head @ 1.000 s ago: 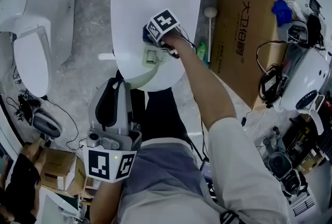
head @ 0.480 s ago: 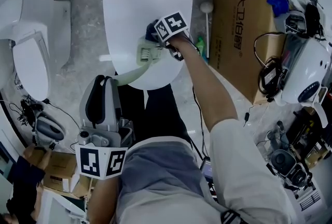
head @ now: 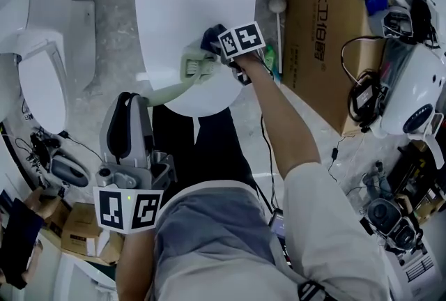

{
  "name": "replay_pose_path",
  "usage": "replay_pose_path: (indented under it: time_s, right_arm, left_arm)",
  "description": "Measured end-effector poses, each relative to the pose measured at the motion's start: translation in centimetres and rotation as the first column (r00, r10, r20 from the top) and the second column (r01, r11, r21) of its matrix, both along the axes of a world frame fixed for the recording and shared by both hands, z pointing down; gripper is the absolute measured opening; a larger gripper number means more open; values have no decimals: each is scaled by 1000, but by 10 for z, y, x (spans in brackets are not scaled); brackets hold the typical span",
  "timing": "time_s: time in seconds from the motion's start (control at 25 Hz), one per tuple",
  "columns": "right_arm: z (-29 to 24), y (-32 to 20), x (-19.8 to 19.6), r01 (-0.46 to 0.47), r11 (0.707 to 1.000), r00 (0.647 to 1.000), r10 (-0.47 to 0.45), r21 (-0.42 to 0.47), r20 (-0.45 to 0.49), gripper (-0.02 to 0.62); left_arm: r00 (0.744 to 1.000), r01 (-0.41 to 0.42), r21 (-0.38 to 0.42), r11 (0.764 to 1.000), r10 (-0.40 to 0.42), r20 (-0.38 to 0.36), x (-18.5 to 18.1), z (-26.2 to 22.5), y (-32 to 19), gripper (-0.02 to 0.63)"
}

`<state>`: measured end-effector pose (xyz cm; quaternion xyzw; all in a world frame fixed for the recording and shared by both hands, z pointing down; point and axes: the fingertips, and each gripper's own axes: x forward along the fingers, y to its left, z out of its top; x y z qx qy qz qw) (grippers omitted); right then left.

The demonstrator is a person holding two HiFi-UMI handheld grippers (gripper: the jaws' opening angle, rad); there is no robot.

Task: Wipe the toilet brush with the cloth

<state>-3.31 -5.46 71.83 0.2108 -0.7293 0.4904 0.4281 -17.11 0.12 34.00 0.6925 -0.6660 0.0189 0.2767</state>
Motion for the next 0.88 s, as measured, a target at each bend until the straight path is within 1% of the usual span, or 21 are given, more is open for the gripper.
replay_pose_path:
  time_s: [0.08,0.2,0.4,0.48,0.52,0.64,0.88]
  right_arm:
    - [1,2,6,-59,998,998,60,-17,18,98]
    - [2,6,16,-150,988,988,152,-41,43,98]
    - [3,13,31,-244,969,967,246,-38,63,98]
    - [3,18,37,-287,957,955,289,-43,67,98]
    - [3,20,40,-317,947,945,320,-53,71,98]
    - [4,27,49,-415,905,903,422,-90,78,98]
    - [7,48,63,-553,826,824,561,-105,77,98]
  left_arm:
    - [1000,4,1,1000,-4,5,1,0,1,0]
    - [1000,4,1,1000,-4,10,2,0,0,0]
    - [1000,7,2,1000,-7,20,3,-1,0,0]
    - [1000,10,2,1000,-10,24,4,-1,1,0]
    - [1000,11,2,1000,-11,26,4,-1,1,0]
    - [1000,12,4,1000,-12,27,4,-1,0,0]
    - [999,14,12,1000,-15,29,5,-1,0,0]
